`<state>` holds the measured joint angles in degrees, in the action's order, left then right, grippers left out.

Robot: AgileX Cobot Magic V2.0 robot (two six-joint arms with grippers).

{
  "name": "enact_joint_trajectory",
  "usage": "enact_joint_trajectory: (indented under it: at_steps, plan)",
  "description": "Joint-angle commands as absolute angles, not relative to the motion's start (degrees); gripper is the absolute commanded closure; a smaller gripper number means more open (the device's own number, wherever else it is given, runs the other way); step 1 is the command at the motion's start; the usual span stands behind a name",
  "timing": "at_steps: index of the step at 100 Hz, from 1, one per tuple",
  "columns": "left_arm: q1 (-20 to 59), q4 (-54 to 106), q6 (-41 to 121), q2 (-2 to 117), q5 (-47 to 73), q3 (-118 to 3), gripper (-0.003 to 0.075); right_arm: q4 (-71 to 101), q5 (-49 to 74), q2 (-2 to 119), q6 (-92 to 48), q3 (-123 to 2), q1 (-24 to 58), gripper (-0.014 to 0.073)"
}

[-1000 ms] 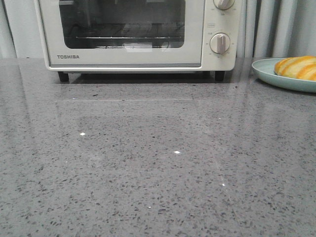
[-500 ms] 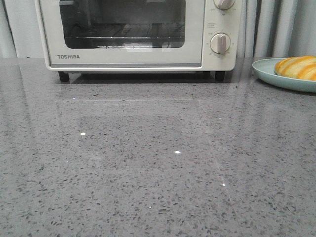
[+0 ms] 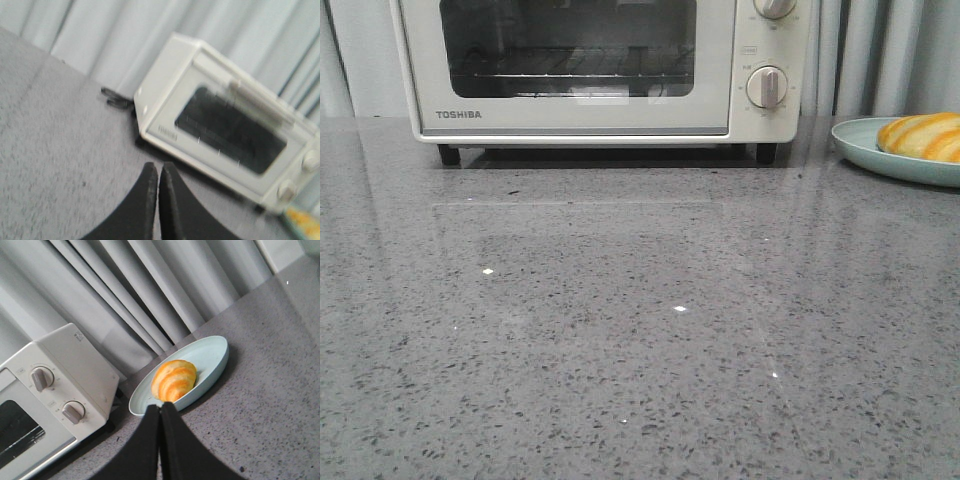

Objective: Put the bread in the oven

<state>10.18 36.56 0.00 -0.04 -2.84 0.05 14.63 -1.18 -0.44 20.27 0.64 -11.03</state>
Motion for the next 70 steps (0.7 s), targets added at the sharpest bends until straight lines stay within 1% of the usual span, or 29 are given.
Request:
enact_joint_trajectory:
  at_steps: [1, 13, 22, 27, 34, 39, 46, 53, 61, 70]
  plan:
    - [10.0, 39.6, 0.0, -1.7, -10.7, 1.1, 0.0741, 16.4, -6.6, -1.6, 20.3, 2.0, -11.1, 0.0643]
    - [10.0, 43.2, -0.7, -1.7, -11.8, 0.9, 0.0742, 16.4, -7.1, -1.6, 20.3, 0.3, -11.1, 0.0643]
    - [10.0, 45.8, -3.8, -1.1, -12.2, -1.5, 0.0742, 16.3, -2.7, -0.8, 20.3, -3.1, -11.1, 0.0643]
    - [10.0, 42.1, -3.2, 0.0, -11.2, -4.1, 0.0742, 15.4, 1.9, 0.8, 20.2, -5.5, -11.1, 0.0643]
    - [10.0, 31.6, -3.2, 2.8, -8.4, -9.1, 0.0741, 12.2, 7.2, 4.3, 20.2, -8.9, -11.1, 0.0643]
    - [10.0, 24.2, -3.2, 5.8, -6.5, -13.3, 0.0741, 9.6, 8.2, 7.2, 19.1, -11.1, -11.1, 0.0643]
    - [10.0, 18.2, -3.2, 11.5, -4.5, -18.4, 0.0741, 7.6, 7.2, 11.5, 15.7, -14.4, -11.1, 0.0643]
    - [10.0, 15.5, -3.2, 18.3, -2.5, -23.4, 0.0741, 6.3, 4.8, 15.5, 12.8, -17.4, -11.0, 0.0643]
    - [10.1, 14.9, -3.2, 27.3, -0.3, -28.7, 0.0741, 5.3, 1.1, 19.5, 12.8, -20.0, -10.6, 0.0643]
    - [11.4, 14.8, -2.8, 36.6, 2.3, -35.5, 0.0741, 5.1, -0.3, 23.6, 12.8, -22.6, -10.2, 0.0643]
